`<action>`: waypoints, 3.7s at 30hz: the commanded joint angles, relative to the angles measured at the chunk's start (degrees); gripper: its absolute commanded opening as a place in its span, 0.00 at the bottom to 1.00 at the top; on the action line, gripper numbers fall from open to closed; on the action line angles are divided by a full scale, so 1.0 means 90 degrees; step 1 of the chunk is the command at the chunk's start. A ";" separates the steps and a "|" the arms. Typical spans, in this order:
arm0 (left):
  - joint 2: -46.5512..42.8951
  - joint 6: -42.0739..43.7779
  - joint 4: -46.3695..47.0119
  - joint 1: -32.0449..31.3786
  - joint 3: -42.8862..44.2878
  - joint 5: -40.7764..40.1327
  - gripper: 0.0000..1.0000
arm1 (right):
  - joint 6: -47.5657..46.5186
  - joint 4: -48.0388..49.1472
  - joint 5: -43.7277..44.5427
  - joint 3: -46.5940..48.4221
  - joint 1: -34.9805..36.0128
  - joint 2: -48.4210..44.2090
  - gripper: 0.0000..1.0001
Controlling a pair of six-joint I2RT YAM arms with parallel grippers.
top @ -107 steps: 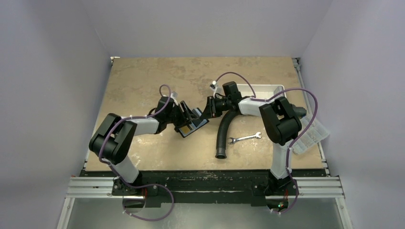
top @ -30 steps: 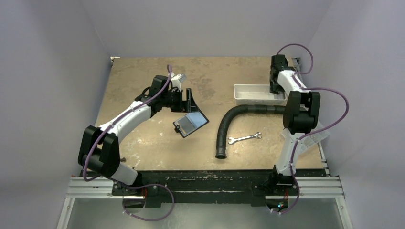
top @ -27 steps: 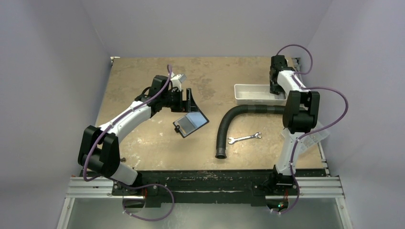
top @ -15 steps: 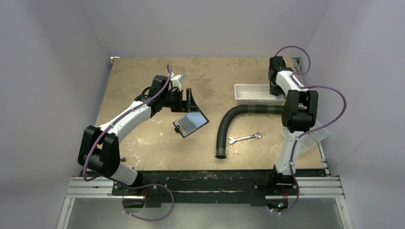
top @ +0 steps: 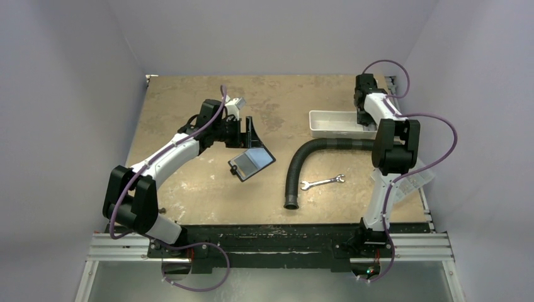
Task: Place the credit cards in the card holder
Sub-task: Pick up the credit card from the storage box, then insert the credit card into the card holder.
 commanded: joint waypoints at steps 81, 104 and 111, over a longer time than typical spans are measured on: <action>-0.0754 -0.0588 -0.0008 0.0340 -0.1454 -0.2332 0.58 | 0.4097 0.5104 -0.9784 -0.2860 0.3022 -0.2102 0.00; -0.0352 -0.1048 0.0570 0.0352 -0.1487 -0.1826 0.42 | 0.2971 0.4574 -0.9046 -0.2635 0.3294 -0.0631 0.00; 0.0178 -0.1555 0.1496 0.0352 -0.1596 -0.1111 0.37 | 0.4451 0.6883 -0.8790 -0.3263 0.3289 -0.0576 0.00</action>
